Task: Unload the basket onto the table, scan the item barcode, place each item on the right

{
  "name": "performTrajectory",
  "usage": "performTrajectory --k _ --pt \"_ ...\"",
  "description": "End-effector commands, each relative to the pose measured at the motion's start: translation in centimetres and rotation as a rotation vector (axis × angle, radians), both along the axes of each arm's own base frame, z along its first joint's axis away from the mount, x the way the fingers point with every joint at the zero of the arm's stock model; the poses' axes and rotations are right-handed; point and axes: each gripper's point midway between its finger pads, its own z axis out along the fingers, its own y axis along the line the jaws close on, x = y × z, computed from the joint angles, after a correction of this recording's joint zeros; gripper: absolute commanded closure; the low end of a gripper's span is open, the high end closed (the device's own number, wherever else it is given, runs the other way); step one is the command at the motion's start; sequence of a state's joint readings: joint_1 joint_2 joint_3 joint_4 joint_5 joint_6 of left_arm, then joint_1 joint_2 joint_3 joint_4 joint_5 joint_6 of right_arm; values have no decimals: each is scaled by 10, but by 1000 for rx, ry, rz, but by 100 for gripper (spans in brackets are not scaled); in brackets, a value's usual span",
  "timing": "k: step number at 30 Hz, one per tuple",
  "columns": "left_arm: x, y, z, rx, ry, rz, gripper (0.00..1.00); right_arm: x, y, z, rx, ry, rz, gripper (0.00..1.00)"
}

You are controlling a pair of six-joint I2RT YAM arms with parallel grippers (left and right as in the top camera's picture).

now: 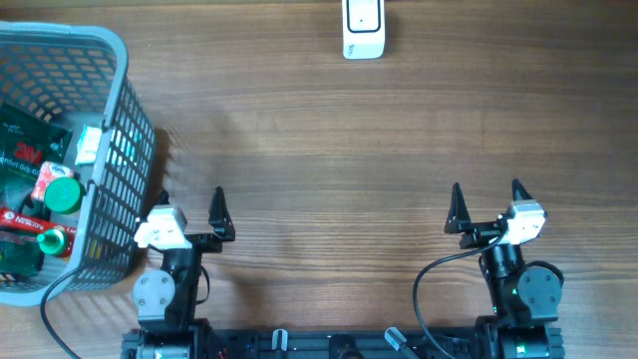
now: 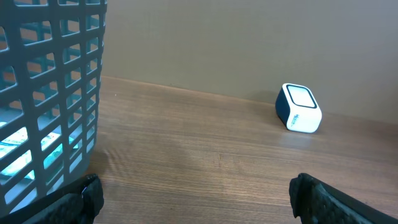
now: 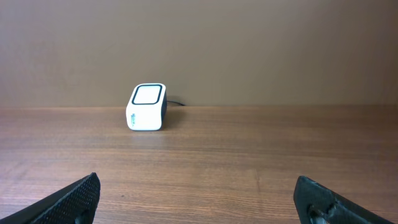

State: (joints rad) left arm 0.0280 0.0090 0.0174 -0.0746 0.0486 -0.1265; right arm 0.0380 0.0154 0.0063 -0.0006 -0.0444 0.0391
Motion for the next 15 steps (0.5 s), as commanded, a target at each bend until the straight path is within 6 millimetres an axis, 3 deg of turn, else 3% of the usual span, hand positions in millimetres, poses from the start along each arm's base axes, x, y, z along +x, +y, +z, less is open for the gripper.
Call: performTrajectory --k 1,4,7,10,15 --pt "0 2 -5 -8 7 13 0 -1 2 2 -12 -10 12 0" --pt "0 0 -4 -13 5 0 0 -1 2 2 -12 -10 12 0" --pt "0 -16 5 -16 -31 -88 0 -1 2 2 -12 -10 12 0" --pt "-3 -32 20 -16 -84 -185 0 -1 2 2 -12 -10 12 0" --pt "-10 -34 52 -65 -132 -199 0 -1 2 2 -12 -10 12 0"
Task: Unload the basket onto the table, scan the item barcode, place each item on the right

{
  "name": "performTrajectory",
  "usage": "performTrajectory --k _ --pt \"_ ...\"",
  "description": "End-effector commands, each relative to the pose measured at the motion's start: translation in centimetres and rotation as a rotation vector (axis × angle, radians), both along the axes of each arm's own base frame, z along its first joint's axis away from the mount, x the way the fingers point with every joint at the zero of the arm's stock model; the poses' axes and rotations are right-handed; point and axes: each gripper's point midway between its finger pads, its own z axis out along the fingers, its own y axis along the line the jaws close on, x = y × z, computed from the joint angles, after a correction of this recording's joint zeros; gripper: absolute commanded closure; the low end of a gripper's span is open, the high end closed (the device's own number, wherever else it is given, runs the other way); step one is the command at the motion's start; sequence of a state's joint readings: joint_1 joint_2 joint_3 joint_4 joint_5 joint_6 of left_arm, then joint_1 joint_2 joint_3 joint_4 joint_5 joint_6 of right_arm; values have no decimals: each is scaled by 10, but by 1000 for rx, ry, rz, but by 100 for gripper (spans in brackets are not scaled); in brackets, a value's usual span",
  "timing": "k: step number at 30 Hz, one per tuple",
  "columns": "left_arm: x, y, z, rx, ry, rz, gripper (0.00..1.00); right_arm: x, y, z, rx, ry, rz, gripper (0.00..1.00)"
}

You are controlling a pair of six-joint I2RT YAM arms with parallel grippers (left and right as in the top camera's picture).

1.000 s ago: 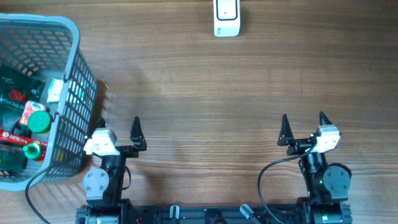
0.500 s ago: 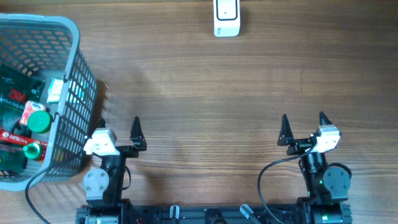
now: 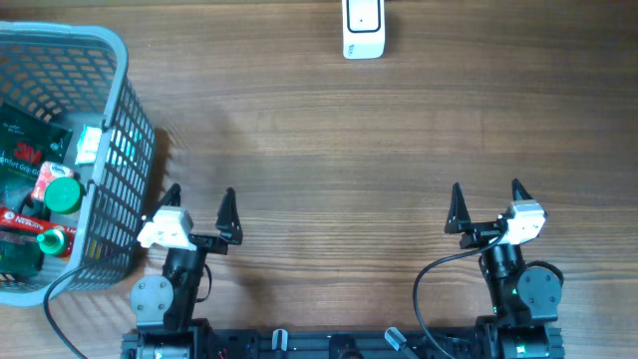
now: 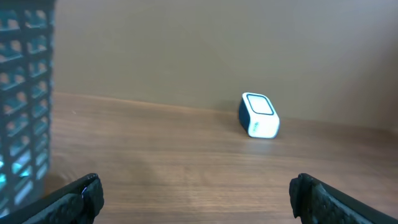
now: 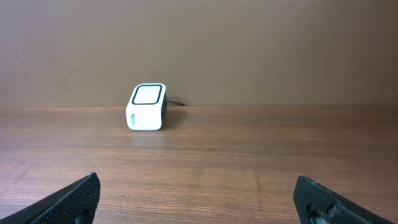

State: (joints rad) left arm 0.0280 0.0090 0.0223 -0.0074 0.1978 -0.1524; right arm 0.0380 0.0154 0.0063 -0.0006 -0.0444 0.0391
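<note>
A white barcode scanner (image 3: pixel 363 28) stands at the table's far edge; it also shows in the left wrist view (image 4: pixel 259 115) and the right wrist view (image 5: pixel 147 107). Several packaged items, one with a green cap (image 3: pixel 63 192), lie in a grey basket (image 3: pixel 128 140) at the left. My left gripper (image 3: pixel 200 204) is open near the table's front, just right of the basket, nothing between its fingers. My right gripper (image 3: pixel 486 202) is open at the front right, also with nothing in it.
The basket's mesh wall (image 4: pixel 25 112) fills the left edge of the left wrist view. A black cable (image 3: pixel 439 269) loops by the right arm's base. Bare wooden table (image 3: pixel 339 150) lies between the grippers and the scanner.
My left gripper has turned to the right: the basket has slid to the left edge of its view and the scanner has moved left. The right arm has not moved.
</note>
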Motion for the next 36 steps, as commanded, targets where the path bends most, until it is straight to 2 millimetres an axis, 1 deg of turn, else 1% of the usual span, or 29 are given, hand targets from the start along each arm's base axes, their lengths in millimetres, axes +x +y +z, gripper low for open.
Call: performTrajectory --k 1,4,10,11,13,14,15,16,18,19,22,23,26,27,30,32,34,36 --pt "-9 -9 41 -38 -75 -51 0 -1 2 2 -12 -10 12 0" --pt "-17 -9 74 -35 -131 -52 0 -1 2 2 -12 -10 12 0" --pt "-26 -9 123 -35 -135 -52 0 -1 2 2 -12 -10 12 0" --pt "-26 -9 138 -35 -129 -52 0 -1 2 2 -12 -10 12 0" --pt "-23 -9 157 -35 -122 -52 0 -1 2 2 -12 -10 12 0" --pt "-22 -9 163 -35 -115 -51 0 -1 2 2 -12 -10 12 0" --pt "-20 -9 173 -36 -100 -50 0 -1 2 2 -12 -10 12 0" --pt "-16 -8 180 -38 -80 -46 0 -1 2 2 -12 -10 12 0" --pt "-8 -2 196 -41 -26 -10 0 -1 2 2 -12 -10 12 0" --pt "-3 5 203 -43 12 33 0 -1 2 2 -11 -10 12 0" --pt "9 28 216 -36 135 167 0 -1 2 2 -12 -10 12 0" --pt "14 33 221 -30 179 193 0 -1 2 2 -12 -10 12 0" --pt "26 33 236 -4 241 193 0 -1 2 2 -12 -10 12 0" --pt "31 33 236 -2 261 193 0 -1 2 2 -12 -10 12 0" --pt "39 32 224 1 314 186 0 -1 2 2 -12 -10 12 0" --pt "46 37 224 4 310 214 0 -1 2 2 -12 -10 12 0" --pt "51 55 229 -15 288 318 0 -1 2 2 -12 -10 12 0" --pt "54 80 232 -52 278 465 0 -1 2 2 -12 -10 12 0"
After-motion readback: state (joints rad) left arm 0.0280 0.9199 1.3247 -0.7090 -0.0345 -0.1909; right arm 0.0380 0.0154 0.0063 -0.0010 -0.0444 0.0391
